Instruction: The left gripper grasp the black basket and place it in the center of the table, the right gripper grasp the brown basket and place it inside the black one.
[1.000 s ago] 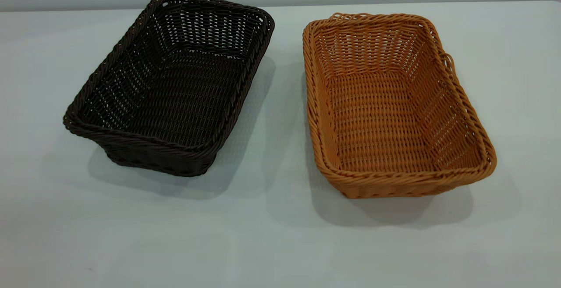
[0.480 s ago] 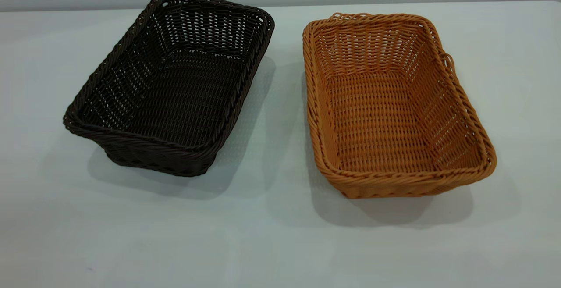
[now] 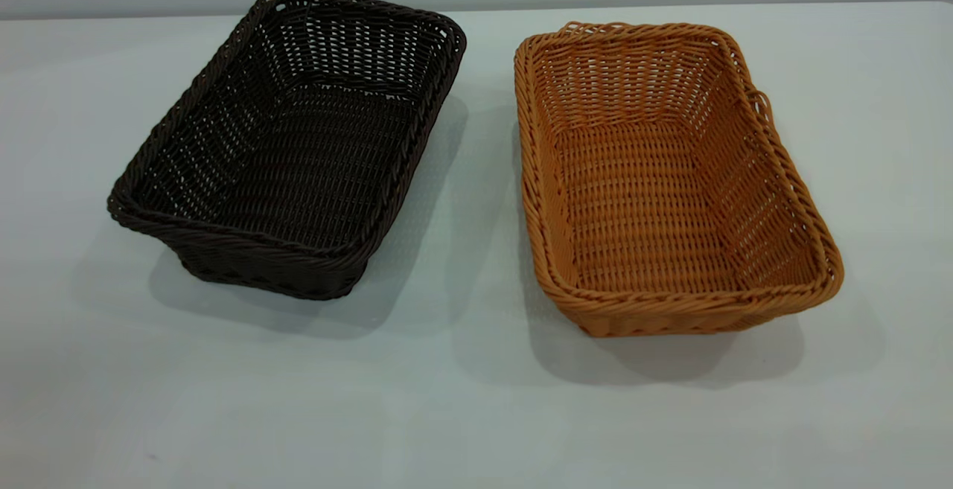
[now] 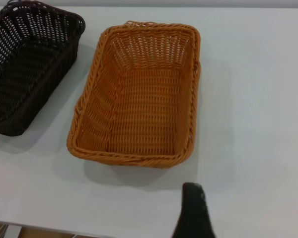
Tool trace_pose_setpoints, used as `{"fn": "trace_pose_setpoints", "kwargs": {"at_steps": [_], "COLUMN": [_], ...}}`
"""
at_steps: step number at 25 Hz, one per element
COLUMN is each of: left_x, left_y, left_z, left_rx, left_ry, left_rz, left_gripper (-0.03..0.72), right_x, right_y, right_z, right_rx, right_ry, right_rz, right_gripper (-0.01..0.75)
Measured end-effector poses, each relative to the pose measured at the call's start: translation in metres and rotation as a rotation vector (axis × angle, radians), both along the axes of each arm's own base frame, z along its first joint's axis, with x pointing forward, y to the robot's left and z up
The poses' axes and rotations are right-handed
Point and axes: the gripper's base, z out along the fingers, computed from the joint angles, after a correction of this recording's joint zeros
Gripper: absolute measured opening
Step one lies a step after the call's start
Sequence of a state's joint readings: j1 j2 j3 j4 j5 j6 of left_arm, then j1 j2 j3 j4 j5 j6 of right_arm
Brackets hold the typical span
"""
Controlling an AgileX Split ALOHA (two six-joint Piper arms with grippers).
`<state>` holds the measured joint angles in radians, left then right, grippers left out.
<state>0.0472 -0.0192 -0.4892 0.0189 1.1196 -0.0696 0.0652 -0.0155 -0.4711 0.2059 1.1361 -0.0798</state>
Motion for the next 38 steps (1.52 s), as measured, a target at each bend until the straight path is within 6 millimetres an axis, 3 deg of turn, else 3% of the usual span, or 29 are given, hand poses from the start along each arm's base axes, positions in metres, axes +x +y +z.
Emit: {"fn": "trace_pose_setpoints", "kwargs": {"at_steps": [4,7,11,16,23,28,33,38], "left_x": [0.0,0.007,0.034,0.087,0.161,0.208,0.241,0.254], "left_y": [0.005,0.008,0.011,0.011,0.01,0.011,0.012,0.012], "left_z": [0.0,0.001,0.002,0.002,-0.017,-0.012,-0.007,-0.012], "left_rx": [0.053,0.068,0.1,0.109,0.064,0.06,0.06,0.016], "left_ry": [0.004,0.053,0.208,0.28,0.301,0.241,0.165,0.151], "left_rz": [0.035,0.047,0.033,-0.017,-0.041,-0.047,-0.052,-0.017], "left_gripper": [0.317,0.317,0.318,0.364,0.455,0.46,0.459,0.459], "right_x": [0.003,0.023,0.062,0.112,0.17,0.201,0.226,0.237], "right_y": [0.001,0.006,0.014,0.024,0.045,0.056,0.064,0.085], "right_z": [0.0,0.002,0.004,-0.006,-0.047,-0.084,-0.12,-0.155], "right_rx": [0.013,0.051,0.103,0.168,0.424,0.677,0.981,1.137], "right_ry": [0.026,0.142,0.251,0.357,0.647,0.855,1.031,1.163], "right_rz": [0.0,0.02,0.051,0.094,0.096,-0.031,-0.266,-0.446], "right_gripper": [0.449,0.457,0.503,0.593,0.592,0.589,0.587,0.587]}}
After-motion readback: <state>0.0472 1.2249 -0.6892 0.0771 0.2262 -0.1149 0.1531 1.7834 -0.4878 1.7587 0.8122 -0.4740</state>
